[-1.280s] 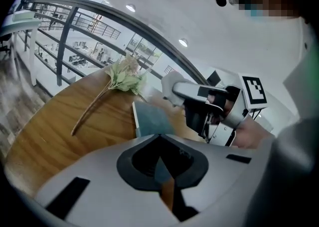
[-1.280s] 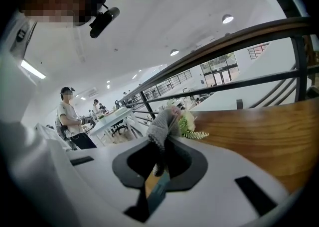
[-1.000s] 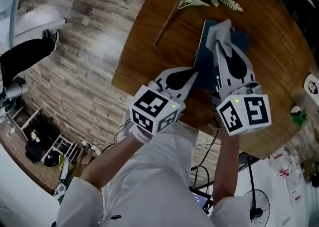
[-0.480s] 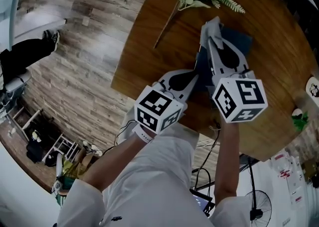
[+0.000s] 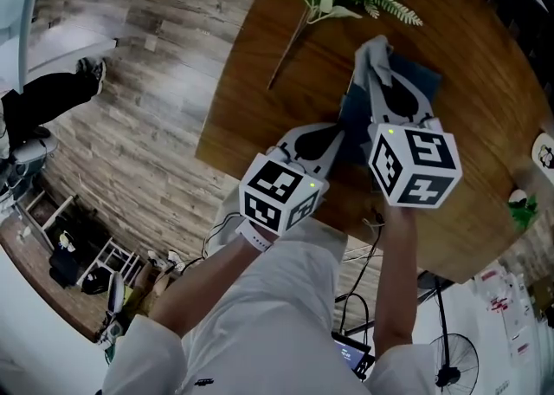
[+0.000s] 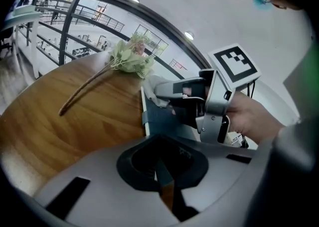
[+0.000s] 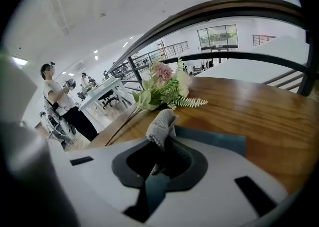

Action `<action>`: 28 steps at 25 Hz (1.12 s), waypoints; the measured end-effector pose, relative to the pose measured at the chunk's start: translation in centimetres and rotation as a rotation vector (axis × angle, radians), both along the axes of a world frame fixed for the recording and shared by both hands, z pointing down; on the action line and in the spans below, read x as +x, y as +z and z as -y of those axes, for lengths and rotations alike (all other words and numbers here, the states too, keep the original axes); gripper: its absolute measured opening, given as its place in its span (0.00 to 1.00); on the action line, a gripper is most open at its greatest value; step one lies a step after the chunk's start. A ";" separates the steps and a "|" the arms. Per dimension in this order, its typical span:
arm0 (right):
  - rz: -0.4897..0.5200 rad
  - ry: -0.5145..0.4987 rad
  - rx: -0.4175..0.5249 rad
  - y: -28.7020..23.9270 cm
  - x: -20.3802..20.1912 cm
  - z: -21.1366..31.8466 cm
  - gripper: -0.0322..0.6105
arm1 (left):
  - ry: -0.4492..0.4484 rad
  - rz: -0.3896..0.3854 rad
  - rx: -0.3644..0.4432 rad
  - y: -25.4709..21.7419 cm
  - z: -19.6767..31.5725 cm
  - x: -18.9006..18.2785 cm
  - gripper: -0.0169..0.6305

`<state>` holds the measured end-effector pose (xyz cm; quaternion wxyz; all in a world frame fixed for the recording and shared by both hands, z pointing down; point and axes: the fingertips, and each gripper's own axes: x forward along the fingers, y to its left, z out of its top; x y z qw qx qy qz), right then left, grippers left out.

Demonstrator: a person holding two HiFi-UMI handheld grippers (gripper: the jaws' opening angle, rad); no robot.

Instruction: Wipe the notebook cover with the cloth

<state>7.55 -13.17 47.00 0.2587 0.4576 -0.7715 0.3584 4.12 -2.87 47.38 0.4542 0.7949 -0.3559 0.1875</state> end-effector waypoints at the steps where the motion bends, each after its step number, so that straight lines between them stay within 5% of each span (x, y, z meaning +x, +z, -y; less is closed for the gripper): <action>1: -0.002 0.007 -0.002 0.0 0.4 -0.1 0.11 | -0.005 -0.002 -0.003 0.0 0.0 0.0 0.05; 28: -0.085 0.291 -0.029 0.1 12.4 -2.5 0.11 | -0.142 0.016 -0.034 0.0 0.2 -0.6 0.05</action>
